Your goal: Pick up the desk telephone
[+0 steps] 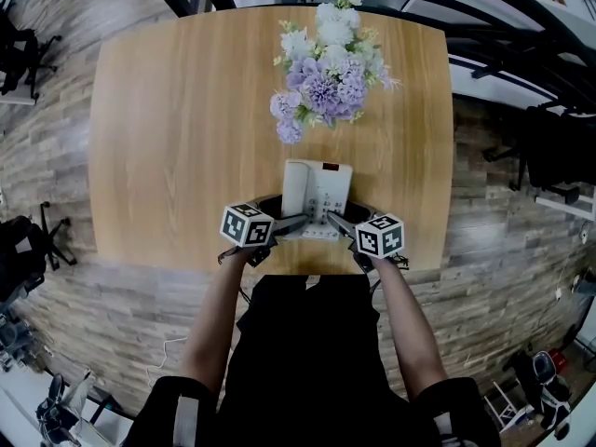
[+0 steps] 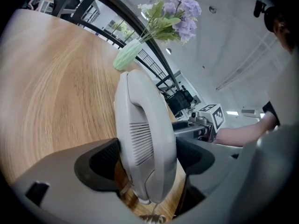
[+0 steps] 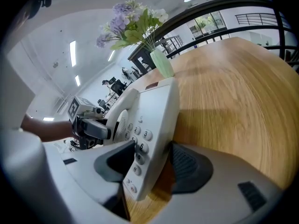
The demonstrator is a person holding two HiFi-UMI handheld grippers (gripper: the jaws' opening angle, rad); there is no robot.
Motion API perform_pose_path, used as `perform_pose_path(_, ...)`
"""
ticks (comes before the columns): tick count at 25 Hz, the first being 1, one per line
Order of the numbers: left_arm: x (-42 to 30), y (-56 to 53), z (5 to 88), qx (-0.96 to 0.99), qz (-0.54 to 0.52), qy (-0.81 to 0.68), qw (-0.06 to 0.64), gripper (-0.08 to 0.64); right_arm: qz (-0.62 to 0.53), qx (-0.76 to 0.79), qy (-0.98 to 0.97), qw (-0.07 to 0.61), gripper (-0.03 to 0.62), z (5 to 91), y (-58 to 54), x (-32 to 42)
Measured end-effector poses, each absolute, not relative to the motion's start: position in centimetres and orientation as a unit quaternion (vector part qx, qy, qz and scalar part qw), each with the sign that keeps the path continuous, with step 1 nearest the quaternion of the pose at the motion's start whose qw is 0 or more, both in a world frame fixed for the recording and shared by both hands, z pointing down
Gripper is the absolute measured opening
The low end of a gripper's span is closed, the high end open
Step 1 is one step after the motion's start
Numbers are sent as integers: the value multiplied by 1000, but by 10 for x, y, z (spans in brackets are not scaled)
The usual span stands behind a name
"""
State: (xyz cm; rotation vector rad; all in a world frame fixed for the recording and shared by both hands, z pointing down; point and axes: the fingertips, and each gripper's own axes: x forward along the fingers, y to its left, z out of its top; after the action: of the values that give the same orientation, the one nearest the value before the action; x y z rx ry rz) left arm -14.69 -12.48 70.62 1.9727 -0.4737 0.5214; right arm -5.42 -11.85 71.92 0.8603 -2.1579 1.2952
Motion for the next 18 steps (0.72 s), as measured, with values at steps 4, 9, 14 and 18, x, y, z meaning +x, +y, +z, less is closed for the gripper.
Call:
perform_pose_path(4, -147, -126, 706, 814, 216, -193, 504, 370, 480, 310, -787, 232, 233, 719, -119, -55)
perform_pose_path(9, -147, -127, 703, 809, 197, -184, 523, 382, 485, 306, -786, 231, 233, 721, -119, -55)
perform_pose_path(14, -145, -128, 708, 807, 207, -188, 521, 383, 487, 306, -785, 230, 235, 721, -119, -56)
perform_pose_path(18, -144, -127, 709, 807, 208, -191, 518, 382, 491, 311, -782, 225, 233, 721, -117, -54)
